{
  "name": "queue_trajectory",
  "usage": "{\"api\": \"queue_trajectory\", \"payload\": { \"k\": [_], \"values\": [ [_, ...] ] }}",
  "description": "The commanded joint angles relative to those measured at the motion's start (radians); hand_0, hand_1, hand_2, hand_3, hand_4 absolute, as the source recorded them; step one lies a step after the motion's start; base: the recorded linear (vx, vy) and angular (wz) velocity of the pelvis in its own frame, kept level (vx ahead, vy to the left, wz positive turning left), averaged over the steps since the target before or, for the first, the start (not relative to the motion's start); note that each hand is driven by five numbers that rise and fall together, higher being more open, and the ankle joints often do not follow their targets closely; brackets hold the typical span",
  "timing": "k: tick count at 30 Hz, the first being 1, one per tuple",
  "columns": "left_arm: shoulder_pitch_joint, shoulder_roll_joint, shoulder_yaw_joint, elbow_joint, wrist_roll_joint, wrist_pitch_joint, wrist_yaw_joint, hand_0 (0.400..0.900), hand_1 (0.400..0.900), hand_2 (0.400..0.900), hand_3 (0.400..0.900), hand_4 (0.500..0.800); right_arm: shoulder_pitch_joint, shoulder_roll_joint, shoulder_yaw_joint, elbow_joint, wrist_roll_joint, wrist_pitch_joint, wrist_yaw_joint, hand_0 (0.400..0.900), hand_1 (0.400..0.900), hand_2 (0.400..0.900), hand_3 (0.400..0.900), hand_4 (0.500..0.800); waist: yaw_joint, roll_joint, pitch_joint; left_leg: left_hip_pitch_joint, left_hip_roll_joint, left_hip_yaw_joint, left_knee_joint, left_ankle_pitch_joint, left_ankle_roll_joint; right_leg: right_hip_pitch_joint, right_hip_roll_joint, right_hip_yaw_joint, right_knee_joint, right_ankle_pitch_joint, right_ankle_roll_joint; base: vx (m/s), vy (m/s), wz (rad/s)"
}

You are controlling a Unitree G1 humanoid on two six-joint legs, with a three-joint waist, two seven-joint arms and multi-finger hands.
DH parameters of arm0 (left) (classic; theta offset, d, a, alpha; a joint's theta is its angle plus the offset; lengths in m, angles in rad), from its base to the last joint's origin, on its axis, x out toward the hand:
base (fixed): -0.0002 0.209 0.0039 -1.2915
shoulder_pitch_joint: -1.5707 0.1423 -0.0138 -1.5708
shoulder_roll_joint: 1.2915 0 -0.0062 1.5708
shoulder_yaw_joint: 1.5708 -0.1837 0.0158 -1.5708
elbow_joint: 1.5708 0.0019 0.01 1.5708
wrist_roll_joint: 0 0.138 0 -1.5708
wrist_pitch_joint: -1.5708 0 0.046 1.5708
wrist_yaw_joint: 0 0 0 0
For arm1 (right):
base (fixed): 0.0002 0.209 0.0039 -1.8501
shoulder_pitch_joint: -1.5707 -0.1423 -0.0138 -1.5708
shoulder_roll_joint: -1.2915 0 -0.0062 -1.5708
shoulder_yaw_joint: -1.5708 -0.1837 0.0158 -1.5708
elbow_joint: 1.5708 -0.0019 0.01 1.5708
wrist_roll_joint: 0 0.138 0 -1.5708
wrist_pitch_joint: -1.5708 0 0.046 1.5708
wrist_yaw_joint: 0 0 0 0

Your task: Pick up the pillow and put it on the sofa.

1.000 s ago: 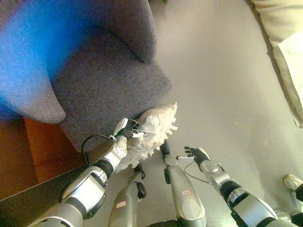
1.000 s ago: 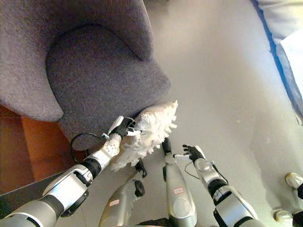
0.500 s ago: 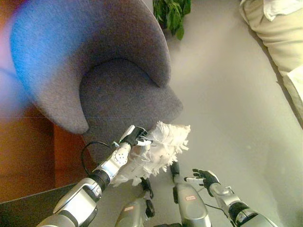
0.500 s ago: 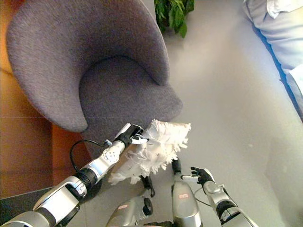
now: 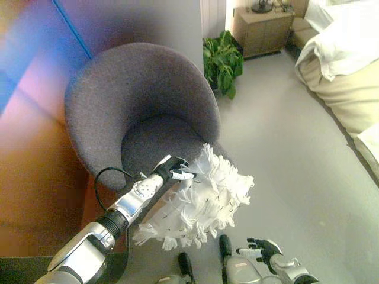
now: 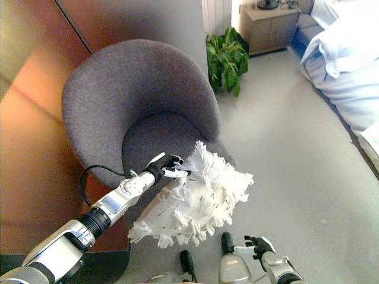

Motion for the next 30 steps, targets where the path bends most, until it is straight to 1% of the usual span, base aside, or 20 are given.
{"api": "queue_trajectory", "payload": {
  "k": [1, 5, 6, 8, 11, 12, 13, 14, 16, 17, 18, 20, 21, 22, 23, 25, 26, 27, 28, 30],
  "values": [
    [-0.186, 0.055, 0.159, -0.111, -0.152, -0.065, 0.041, 0.4, 0.4, 0.4, 0.4, 0.5, 0.042, 0.013, 0.032, 0.049, -0.018, -0.001, 0.008, 0.9, 0.9, 0.9, 0.9, 0.8, 0.04, -0.041, -0.15, -0.009, 0.008, -0.028, 0.087, -0.098, -0.033, 0.032, -0.063, 0.035, 0.114, -0.16, 0.099, 0.09, -0.005, 0.06],
    [-0.241, 0.108, 0.21, -0.124, -0.261, -0.01, 0.07, 0.4, 0.4, 0.4, 0.4, 0.5, 0.049, 0.01, 0.023, 0.06, -0.026, 0.007, 0.021, 0.9, 0.9, 0.9, 0.9, 0.8, 0.048, -0.037, -0.177, 0.007, 0.005, -0.038, 0.076, -0.095, -0.032, 0.055, -0.06, 0.026, 0.107, -0.165, 0.099, 0.09, -0.005, 0.04],
    [-0.246, 0.113, 0.215, -0.121, -0.267, -0.005, 0.073, 0.4, 0.4, 0.4, 0.4, 0.5, 0.051, 0.009, 0.021, 0.061, -0.028, 0.008, 0.023, 0.9, 0.9, 0.9, 0.9, 0.8, 0.048, -0.036, -0.179, 0.008, 0.005, -0.039, 0.074, -0.095, -0.032, 0.057, -0.059, 0.025, 0.106, -0.165, 0.099, 0.09, -0.011, 0.04],
    [-0.283, 0.148, 0.242, -0.081, -0.336, 0.007, 0.087, 0.4, 0.4, 0.4, 0.4, 0.5, 0.06, 0.008, 0.014, 0.069, -0.03, 0.008, 0.028, 0.9, 0.9, 0.9, 0.9, 0.8, 0.049, -0.033, -0.193, 0.012, 0.003, -0.04, 0.07, -0.094, -0.031, 0.063, -0.057, 0.022, 0.103, -0.166, 0.098, 0.09, -0.011, 0.04],
    [-0.306, 0.188, 0.284, -0.02, -0.401, 0.008, 0.107, 0.4, 0.4, 0.4, 0.4, 0.5, 0.08, 0.008, 0.002, 0.077, -0.031, 0.011, 0.029, 0.9, 0.9, 0.9, 0.9, 0.8, 0.048, -0.028, -0.205, 0.017, 0.0, -0.044, 0.062, -0.092, -0.031, 0.069, -0.054, 0.018, 0.098, -0.168, 0.098, 0.08, -0.006, 0.03],
    [-0.31, 0.2, 0.301, 0.007, -0.427, 0.0, 0.123, 0.4, 0.4, 0.4, 0.4, 0.5, 0.088, 0.007, -0.005, 0.084, -0.034, 0.01, 0.03, 0.9, 0.9, 0.9, 0.9, 0.8, 0.049, -0.026, -0.208, 0.018, -0.001, -0.045, 0.059, -0.091, -0.03, 0.071, -0.053, 0.017, 0.096, -0.168, 0.098, 0.08, 0.003, 0.04],
    [-0.315, 0.215, 0.321, 0.039, -0.448, -0.001, 0.124, 0.4, 0.4, 0.4, 0.4, 0.5, 0.099, 0.008, -0.014, 0.095, -0.039, 0.003, 0.03, 0.9, 0.9, 0.9, 0.9, 0.8, 0.049, -0.024, -0.212, 0.018, -0.004, -0.048, 0.056, -0.091, -0.029, 0.073, -0.052, 0.017, 0.094, -0.169, 0.098, 0.08, 0.005, 0.05],
    [-0.319, 0.225, 0.33, 0.052, -0.475, -0.01, 0.151, 0.4, 0.4, 0.4, 0.4, 0.5, 0.104, 0.008, -0.02, 0.102, -0.039, 0.002, 0.029, 0.9, 0.9, 0.9, 0.9, 0.8, 0.049, -0.023, -0.214, 0.018, -0.005, -0.05, 0.055, -0.091, -0.029, 0.075, -0.051, 0.016, 0.092, -0.17, 0.097, 0.08, 0.009, 0.07],
    [-0.329, 0.252, 0.377, 0.117, -0.539, -0.026, 0.161, 0.4, 0.4, 0.4, 0.4, 0.5, 0.125, 0.007, -0.036, 0.12, -0.043, -0.012, 0.028, 0.9, 0.9, 0.9, 0.9, 0.8, 0.051, -0.02, -0.218, 0.017, -0.008, -0.056, 0.049, -0.087, -0.029, 0.078, -0.049, 0.013, 0.089, -0.171, 0.097, 0.08, 0.012, 0.07],
    [-0.332, 0.26, 0.385, 0.134, -0.572, -0.043, 0.177, 0.4, 0.4, 0.4, 0.4, 0.5, 0.13, 0.006, -0.04, 0.125, -0.044, -0.015, 0.027, 0.9, 0.9, 0.9, 0.9, 0.8, 0.05, -0.019, -0.218, 0.017, -0.008, -0.058, 0.046, -0.085, -0.029, 0.079, -0.048, 0.012, 0.089, -0.172, 0.097, 0.09, 0.011, 0.07],
    [-0.337, 0.273, 0.415, 0.153, -0.61, -0.05, 0.202, 0.4, 0.4, 0.4, 0.4, 0.5, 0.142, 0.005, -0.05, 0.131, -0.05, -0.023, 0.028, 0.9, 0.9, 0.9, 0.9, 0.8, 0.049, -0.019, -0.221, 0.016, -0.009, -0.06, 0.042, -0.082, -0.029, 0.079, -0.046, 0.01, 0.087, -0.172, 0.096, 0.09, 0.01, 0.07],
    [-0.336, 0.29, 0.447, 0.192, -0.605, -0.059, 0.236, 0.4, 0.4, 0.4, 0.4, 0.5, 0.155, 0.003, -0.058, 0.135, -0.053, -0.03, 0.027, 0.9, 0.9, 0.9, 0.9, 0.8, 0.047, -0.019, -0.223, 0.015, -0.01, -0.065, 0.034, -0.078, -0.03, 0.08, -0.043, 0.009, 0.084, -0.174, 0.095, 0.09, 0.009, 0.06],
    [-0.336, 0.296, 0.452, 0.206, -0.594, -0.061, 0.238, 0.4, 0.4, 0.4, 0.4, 0.5, 0.158, 0.002, -0.059, 0.135, -0.053, -0.032, 0.027, 0.9, 0.9, 0.9, 0.9, 0.8, 0.046, -0.019, -0.223, 0.014, -0.01, -0.066, 0.032, -0.077, -0.03, 0.08, -0.042, 0.008, 0.084, -0.175, 0.095, 0.08, 0.008, 0.04],
    [-0.338, 0.311, 0.458, 0.239, -0.559, -0.057, 0.249, 0.4, 0.4, 0.4, 0.4, 0.5, 0.164, 0.0, -0.06, 0.136, -0.051, -0.037, 0.026, 0.9, 0.9, 0.9, 0.9, 0.8, 0.045, -0.019, -0.224, 0.012, -0.011, -0.066, 0.03, -0.076, -0.03, 0.08, -0.041, 0.007, 0.082, -0.176, 0.094, 0.06, 0.006, 0.04],
    [-0.339, 0.316, 0.458, 0.25, -0.544, -0.051, 0.254, 0.4, 0.4, 0.4, 0.4, 0.5, 0.166, -0.001, -0.059, 0.137, -0.05, -0.039, 0.025, 0.9, 0.9, 0.9, 0.9, 0.8, 0.045, -0.019, -0.224, 0.011, -0.011, -0.067, 0.028, -0.075, -0.03, 0.08, -0.04, 0.006, 0.081, -0.176, 0.094, 0.07, 0.015, 0.03],
    [-0.345, 0.338, 0.451, 0.305, -0.485, -0.029, 0.238, 0.4, 0.4, 0.4, 0.4, 0.5, 0.17, -0.007, -0.056, 0.133, -0.052, -0.039, 0.025, 0.9, 0.9, 0.9, 0.9, 0.8, 0.041, -0.016, -0.221, 0.007, -0.014, -0.064, 0.024, -0.073, -0.028, 0.075, -0.039, 0.006, 0.081, -0.178, 0.094, 0.05, 0.027, 0.03],
    [-0.352, 0.345, 0.445, 0.319, -0.471, -0.022, 0.235, 0.439, 0.439, 0.439, 0.439, 0.524, 0.17, -0.01, -0.056, 0.131, -0.053, -0.038, 0.027, 0.9, 0.9, 0.9, 0.9, 0.8, 0.039, -0.016, -0.219, 0.005, -0.015, -0.064, 0.023, -0.072, -0.028, 0.073, -0.039, 0.007, 0.081, -0.178, 0.095, 0.03, 0.034, 0.04],
    [-0.359, 0.351, 0.438, 0.334, -0.455, -0.016, 0.23, 0.9, 0.9, 0.9, 0.9, 0.8, 0.17, -0.012, -0.055, 0.129, -0.053, -0.04, 0.027, 0.9, 0.9, 0.9, 0.9, 0.8, 0.038, -0.015, -0.217, 0.003, -0.017, -0.063, 0.022, -0.072, -0.028, 0.07, -0.039, 0.008, 0.082, -0.179, 0.095, 0.02, 0.043, 0.05],
    [-0.367, 0.359, 0.43, 0.353, -0.433, -0.009, 0.222, 0.9, 0.9, 0.9, 0.9, 0.8, 0.173, -0.015, -0.052, 0.125, -0.052, -0.047, 0.027, 0.9, 0.9, 0.9, 0.9, 0.8, 0.036, -0.013, -0.213, 0.0, -0.019, -0.062, 0.02, -0.071, -0.027, 0.067, -0.039, 0.009, 0.083, -0.18, 0.096, 0.01, 0.04, 0.04],
    [-0.378, 0.368, 0.419, 0.364, -0.42, -0.002, 0.228, 0.9, 0.9, 0.9, 0.9, 0.8, 0.175, -0.019, -0.049, 0.118, -0.05, -0.056, 0.026, 0.9, 0.9, 0.9, 0.9, 0.8, 0.034, -0.011, -0.207, -0.004, -0.021, -0.06, 0.018, -0.07, -0.026, 0.061, -0.04, 0.009, 0.085, -0.181, 0.097, -0.01, 0.04, 0.04]
  ]
}}
